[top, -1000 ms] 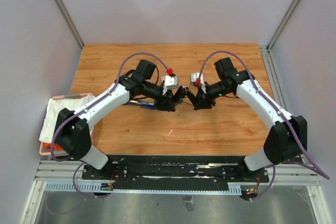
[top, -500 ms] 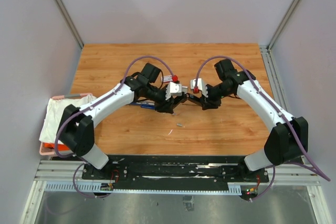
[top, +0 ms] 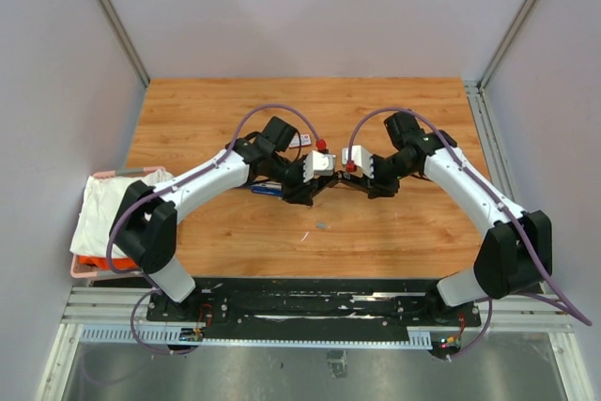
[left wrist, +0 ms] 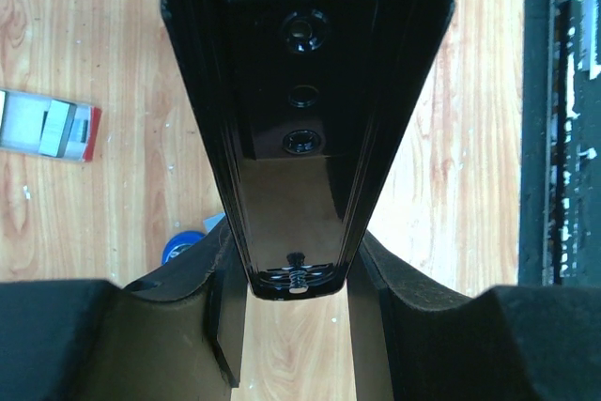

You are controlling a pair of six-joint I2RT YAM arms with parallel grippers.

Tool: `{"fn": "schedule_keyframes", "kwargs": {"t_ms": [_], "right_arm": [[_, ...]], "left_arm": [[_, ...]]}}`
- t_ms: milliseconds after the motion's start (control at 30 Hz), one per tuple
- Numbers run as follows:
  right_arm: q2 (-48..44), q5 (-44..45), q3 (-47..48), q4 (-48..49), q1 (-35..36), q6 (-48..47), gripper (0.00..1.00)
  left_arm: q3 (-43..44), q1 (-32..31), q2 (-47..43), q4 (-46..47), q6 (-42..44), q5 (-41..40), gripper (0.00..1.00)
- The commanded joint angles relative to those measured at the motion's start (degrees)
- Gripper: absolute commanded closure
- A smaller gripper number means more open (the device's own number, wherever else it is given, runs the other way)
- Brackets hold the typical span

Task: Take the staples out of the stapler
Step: Unload the staple at the center of the board.

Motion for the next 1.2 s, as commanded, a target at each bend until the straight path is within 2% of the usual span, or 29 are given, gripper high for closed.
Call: {"fn": "schedule_keyframes", "kwargs": {"t_ms": [0,133,233,300,500,700,967,1167], "right_arm": [[-2.6,-6.3,2.2,-0.6,-1.1,7.0,0.99],[-2.6,-16.1,4.0,-0.4,-1.0,11.4,0.99],[-2.7,-18.6,5.0,0.2,-0.5,13.7,0.99],[-3.0,-17.5,5.7,0.3,-0.3,14.0,0.99],[-6.2,-6.5,5.3,-1.1,-0.4,10.2,0.99],[-9.4,-1.2,6.4,-4.0,-0.4,7.8,0.99],[-11.5,-3.9,14.4,-10.3,-0.3,6.0,0.99],[-12.5,-11.7,20.1,-10.3,0.1,9.3,1.0]], "left_arm": [[1.9,0.3,-0.6,-0.7,-5.2,0.9,1.0],[3.1,0.3,-1.6,0.2,-7.8,4.7,1.0],[3.6,0.3,-2.7,0.3,-8.5,7.3,1.0],[3.8,0.3,-3.3,-0.5,-7.3,6.9,1.0],[1.7,0.3,-4.2,-3.2,-2.4,-3.6,1.0],[-2.2,0.3,-4.7,-2.7,1.1,-10.7,1.0],[-4.2,0.3,-3.5,-2.0,3.1,-16.1,1.0],[-4.3,0.3,-3.2,-0.9,2.2,-14.8,1.0]]}}
